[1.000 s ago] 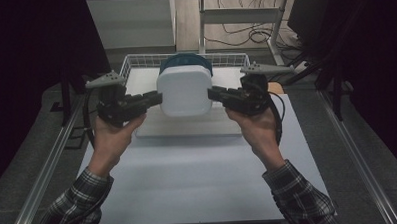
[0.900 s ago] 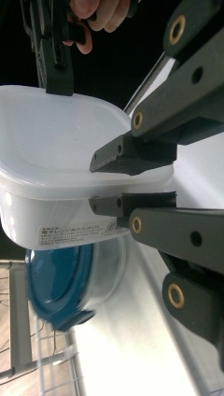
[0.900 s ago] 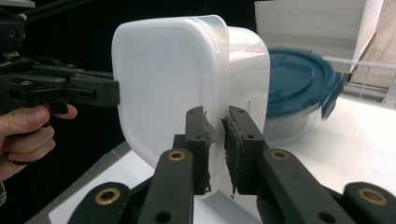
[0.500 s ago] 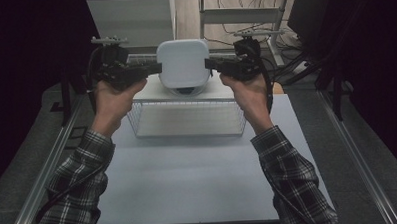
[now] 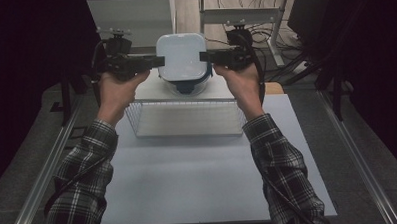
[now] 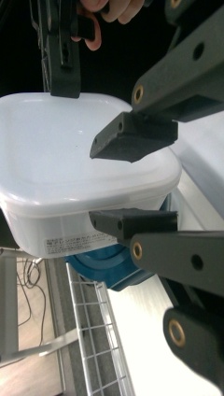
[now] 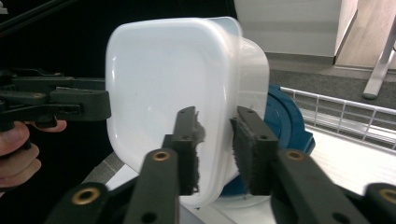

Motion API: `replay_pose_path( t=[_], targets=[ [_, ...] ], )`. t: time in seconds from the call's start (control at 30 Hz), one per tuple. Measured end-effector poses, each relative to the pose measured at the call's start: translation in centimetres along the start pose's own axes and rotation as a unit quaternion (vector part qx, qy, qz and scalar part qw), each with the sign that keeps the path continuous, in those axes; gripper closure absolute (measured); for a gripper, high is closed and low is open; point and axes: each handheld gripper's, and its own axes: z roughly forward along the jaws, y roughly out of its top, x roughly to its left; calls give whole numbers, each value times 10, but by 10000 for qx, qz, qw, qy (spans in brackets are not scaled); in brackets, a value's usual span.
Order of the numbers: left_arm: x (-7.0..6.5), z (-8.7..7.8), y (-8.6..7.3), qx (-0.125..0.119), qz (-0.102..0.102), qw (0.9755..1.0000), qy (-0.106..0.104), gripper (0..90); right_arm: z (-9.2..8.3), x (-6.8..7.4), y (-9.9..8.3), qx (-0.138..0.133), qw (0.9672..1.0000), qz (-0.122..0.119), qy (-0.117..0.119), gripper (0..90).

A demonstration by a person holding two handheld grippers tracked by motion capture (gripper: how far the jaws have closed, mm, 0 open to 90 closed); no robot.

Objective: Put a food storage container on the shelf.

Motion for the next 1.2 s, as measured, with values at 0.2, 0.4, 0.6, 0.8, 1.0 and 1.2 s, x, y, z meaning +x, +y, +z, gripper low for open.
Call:
replay_pose_path(
  t=[0.2,0.4,0.6,0.8,1.0,1.2],
  targets=[
    [1,11,3,104,48,9997,202,592,10,-2,4,63,9997,-59,-250,623],
    [7,17,6,80,-80,9998,142,568,16,-7,7,60,9996,12,-263,581],
    [10,24,13,19,-53,9993,362,494,25,-6,10,72,9979,-172,-618,522],
    [14,32,21,13,2,9986,531,462,31,-10,13,-48,9964,-162,-832,498],
    [11,30,18,-204,275,9989,335,296,29,-10,12,-71,9972,-287,-687,342],
    [-1,22,10,-141,656,9974,269,108,21,-6,1,-113,9974,-625,-348,131]
  ],
)
